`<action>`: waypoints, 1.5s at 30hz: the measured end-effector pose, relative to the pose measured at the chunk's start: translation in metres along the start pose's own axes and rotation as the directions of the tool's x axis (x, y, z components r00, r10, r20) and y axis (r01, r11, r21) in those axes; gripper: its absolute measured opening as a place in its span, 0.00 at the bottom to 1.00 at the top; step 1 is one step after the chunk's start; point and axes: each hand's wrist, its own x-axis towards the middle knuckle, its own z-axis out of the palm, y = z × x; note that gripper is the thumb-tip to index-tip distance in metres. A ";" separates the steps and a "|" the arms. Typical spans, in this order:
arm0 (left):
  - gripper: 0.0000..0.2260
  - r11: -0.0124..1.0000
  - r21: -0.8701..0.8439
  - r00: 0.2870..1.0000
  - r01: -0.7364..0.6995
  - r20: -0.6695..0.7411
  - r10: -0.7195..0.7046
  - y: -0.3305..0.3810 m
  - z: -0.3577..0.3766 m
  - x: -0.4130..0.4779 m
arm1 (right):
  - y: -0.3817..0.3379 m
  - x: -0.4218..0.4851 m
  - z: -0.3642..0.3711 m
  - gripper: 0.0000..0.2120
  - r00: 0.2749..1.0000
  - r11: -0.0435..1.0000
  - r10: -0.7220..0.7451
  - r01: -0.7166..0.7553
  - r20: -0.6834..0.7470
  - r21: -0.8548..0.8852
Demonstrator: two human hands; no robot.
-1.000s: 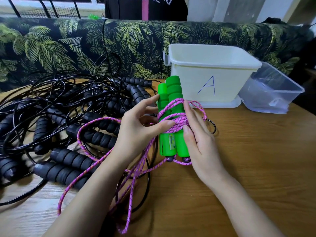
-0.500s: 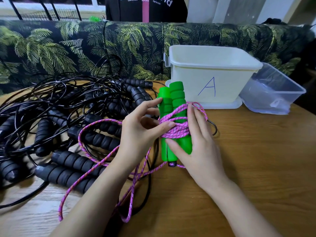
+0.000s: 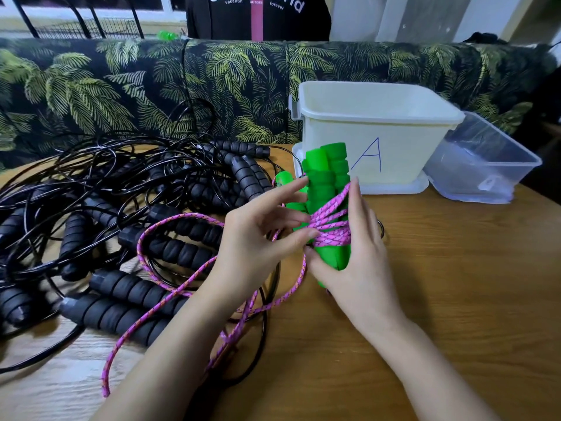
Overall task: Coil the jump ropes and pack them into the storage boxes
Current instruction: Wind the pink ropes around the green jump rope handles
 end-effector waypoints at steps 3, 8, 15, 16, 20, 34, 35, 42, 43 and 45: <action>0.29 0.994 -0.096 0.999 0.044 -0.014 -0.045 0.001 -0.002 0.003 | -0.002 0.001 0.000 0.45 0.998 0.995 -0.055 0.056 -0.021 0.084; 0.36 0.987 -0.119 0.993 0.110 -0.028 -0.114 0.002 -0.004 0.004 | -0.011 0.000 -0.003 0.40 0.995 0.907 -0.059 0.022 0.076 0.422; 0.41 0.956 -0.195 0.975 0.220 0.081 -0.207 0.000 -0.006 0.005 | -0.014 -0.001 -0.008 0.33 0.978 0.827 -0.062 -0.062 0.201 0.559; 0.39 0.966 -0.165 0.980 0.199 0.059 -0.192 0.002 -0.005 0.005 | -0.013 0.000 -0.008 0.32 0.985 0.863 -0.057 -0.034 0.163 0.504; 0.36 0.991 -0.041 0.991 0.129 -0.028 -0.131 0.003 0.000 0.003 | -0.012 -0.002 -0.002 0.34 0.994 0.893 -0.030 -0.021 0.106 0.449; 0.30 0.988 0.099 0.983 0.119 -0.149 -0.104 0.004 -0.013 0.005 | -0.012 0.000 -0.008 0.26 0.971 0.760 -0.013 -0.144 0.237 0.634; 0.30 0.988 0.086 0.984 0.125 -0.138 -0.112 0.005 -0.013 0.005 | -0.013 0.000 -0.008 0.27 0.971 0.755 -0.018 -0.144 0.239 0.640; 0.32 0.977 -0.114 0.983 0.178 -0.023 -0.182 0.009 -0.019 0.009 | -0.011 0.004 -0.010 0.23 0.970 0.681 0.008 -0.182 0.242 0.709; 0.31 0.982 -0.096 0.983 0.164 -0.070 -0.171 0.008 -0.017 0.008 | -0.009 0.004 -0.009 0.23 0.975 0.711 0.026 -0.172 0.219 0.682; 0.31 0.987 -0.032 0.972 0.158 -0.171 -0.161 0.006 -0.010 0.005 | -0.006 0.003 -0.006 0.23 0.996 0.860 0.018 -0.063 0.093 0.507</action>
